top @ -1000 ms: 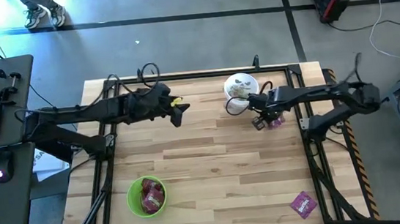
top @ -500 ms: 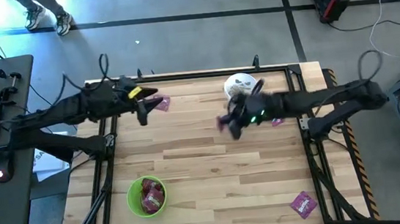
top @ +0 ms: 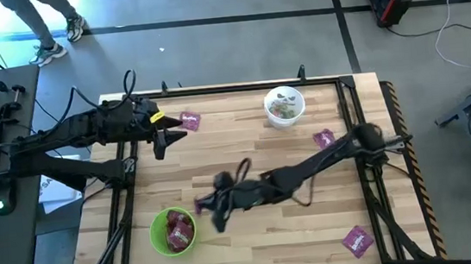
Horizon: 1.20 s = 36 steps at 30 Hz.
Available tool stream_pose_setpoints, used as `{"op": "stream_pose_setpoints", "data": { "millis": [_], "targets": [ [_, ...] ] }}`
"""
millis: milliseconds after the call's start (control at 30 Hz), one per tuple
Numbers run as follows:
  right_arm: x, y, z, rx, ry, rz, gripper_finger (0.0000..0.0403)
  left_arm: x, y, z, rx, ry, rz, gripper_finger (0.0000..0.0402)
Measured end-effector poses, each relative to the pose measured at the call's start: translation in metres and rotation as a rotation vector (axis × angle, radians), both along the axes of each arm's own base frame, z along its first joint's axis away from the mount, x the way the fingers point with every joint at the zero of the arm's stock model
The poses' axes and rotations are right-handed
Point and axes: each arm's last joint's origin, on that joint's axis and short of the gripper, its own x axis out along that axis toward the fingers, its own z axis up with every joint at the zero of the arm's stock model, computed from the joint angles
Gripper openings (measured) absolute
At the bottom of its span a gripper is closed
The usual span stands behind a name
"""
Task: Sort candy by brand, put in halloween buckets
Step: Put the purple candy into the green bucket
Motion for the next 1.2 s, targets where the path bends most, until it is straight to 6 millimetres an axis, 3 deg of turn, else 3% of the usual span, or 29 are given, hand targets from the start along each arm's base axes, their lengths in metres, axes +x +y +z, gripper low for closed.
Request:
{"op": "stream_pose_setpoints", "data": {
  "millis": [233,400,567,733,833,1000,1100,1200],
  "targets": [
    [0.052,0.017,0.005,-0.103,-0.089,0.147,0.0000,0.001,-0.008,0.000,-0.016,-0.003,-0.045,0.0213],
    [0.074,0.025,-0.017,-0.086,-0.076,0.229,0.0000,0.002,-0.014,-0.002,-0.022,-0.001,-0.080,0.0213],
    [0.086,0.032,-0.045,-0.087,-0.046,0.257,0.0000,0.002,-0.018,-0.007,-0.031,0.013,-0.063,0.0213],
    [0.089,0.025,-0.052,-0.003,0.011,0.218,0.0010,0.004,-0.018,-0.013,-0.036,0.032,-0.044,0.0213],
    [0.090,0.022,-0.054,0.048,0.039,0.262,0.0051,0.004,-0.018,-0.012,-0.039,0.028,-0.040,0.0213],
    [0.089,0.023,-0.053,0.078,0.046,0.354,0.0163,0.004,-0.017,-0.012,-0.036,0.026,-0.020,0.0213],
    [0.089,0.023,-0.042,0.009,0.070,0.400,0.0228,0.004,-0.017,-0.012,-0.035,0.027,-0.018,0.0213],
    [0.084,0.017,-0.020,-0.035,0.196,0.432,0.0263,0.004,-0.017,-0.012,-0.011,0.032,-0.030,0.0213]
  ]
}}
